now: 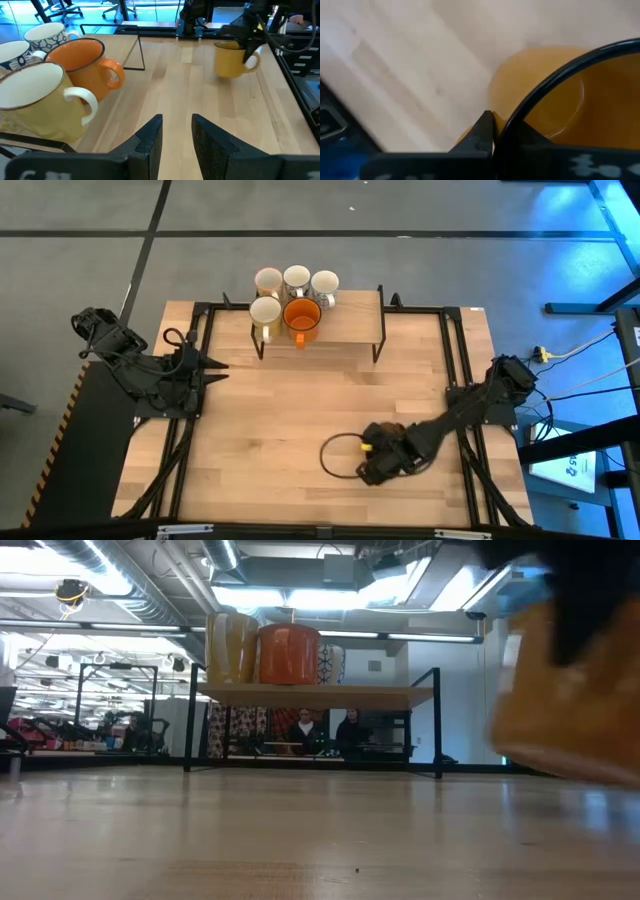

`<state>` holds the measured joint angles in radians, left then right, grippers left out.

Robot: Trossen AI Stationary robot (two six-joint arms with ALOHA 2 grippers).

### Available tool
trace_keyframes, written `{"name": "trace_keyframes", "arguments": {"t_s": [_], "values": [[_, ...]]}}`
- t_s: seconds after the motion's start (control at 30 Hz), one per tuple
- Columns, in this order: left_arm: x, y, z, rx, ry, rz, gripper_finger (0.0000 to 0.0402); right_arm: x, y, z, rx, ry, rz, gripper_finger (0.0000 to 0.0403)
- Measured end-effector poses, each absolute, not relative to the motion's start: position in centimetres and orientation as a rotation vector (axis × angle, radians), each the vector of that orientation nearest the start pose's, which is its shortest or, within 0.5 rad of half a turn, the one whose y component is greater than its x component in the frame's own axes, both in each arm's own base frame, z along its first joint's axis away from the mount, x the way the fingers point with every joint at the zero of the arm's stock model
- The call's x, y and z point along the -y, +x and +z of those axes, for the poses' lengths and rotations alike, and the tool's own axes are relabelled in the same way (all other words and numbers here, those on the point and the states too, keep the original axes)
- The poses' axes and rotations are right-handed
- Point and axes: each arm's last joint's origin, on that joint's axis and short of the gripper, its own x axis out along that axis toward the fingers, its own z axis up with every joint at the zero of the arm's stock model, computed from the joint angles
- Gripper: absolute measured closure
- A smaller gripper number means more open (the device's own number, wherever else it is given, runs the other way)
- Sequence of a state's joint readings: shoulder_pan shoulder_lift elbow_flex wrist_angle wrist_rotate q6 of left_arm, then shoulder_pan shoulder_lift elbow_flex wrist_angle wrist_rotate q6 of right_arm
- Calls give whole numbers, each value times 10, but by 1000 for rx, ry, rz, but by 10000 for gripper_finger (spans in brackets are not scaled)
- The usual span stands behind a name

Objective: Place coffee mugs
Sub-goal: Put the dark yellow mug on the shelf

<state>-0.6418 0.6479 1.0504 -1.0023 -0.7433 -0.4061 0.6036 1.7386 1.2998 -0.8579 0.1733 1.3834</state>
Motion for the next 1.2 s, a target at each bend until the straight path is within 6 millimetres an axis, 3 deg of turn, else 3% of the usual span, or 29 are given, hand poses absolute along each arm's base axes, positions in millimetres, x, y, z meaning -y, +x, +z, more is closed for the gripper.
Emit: {"name": "trace_keyframes", "arguments": {"t_s": [0.23,0.4,0.8,0.97,1.2], "values": [[35,80,364,-430,-16,188,303,-156,314,252,-1059,511,-408,399],[35,80,364,-430,-18,189,303,-123,336,283,-985,380,-394,400],[35,80,364,-429,-18,189,303,-45,352,348,-962,191,-437,400],[35,80,364,-425,-17,198,303,-13,363,355,-1042,82,-442,400],[34,80,364,-409,-15,233,303,37,377,360,-1142,84,-477,400]]}}
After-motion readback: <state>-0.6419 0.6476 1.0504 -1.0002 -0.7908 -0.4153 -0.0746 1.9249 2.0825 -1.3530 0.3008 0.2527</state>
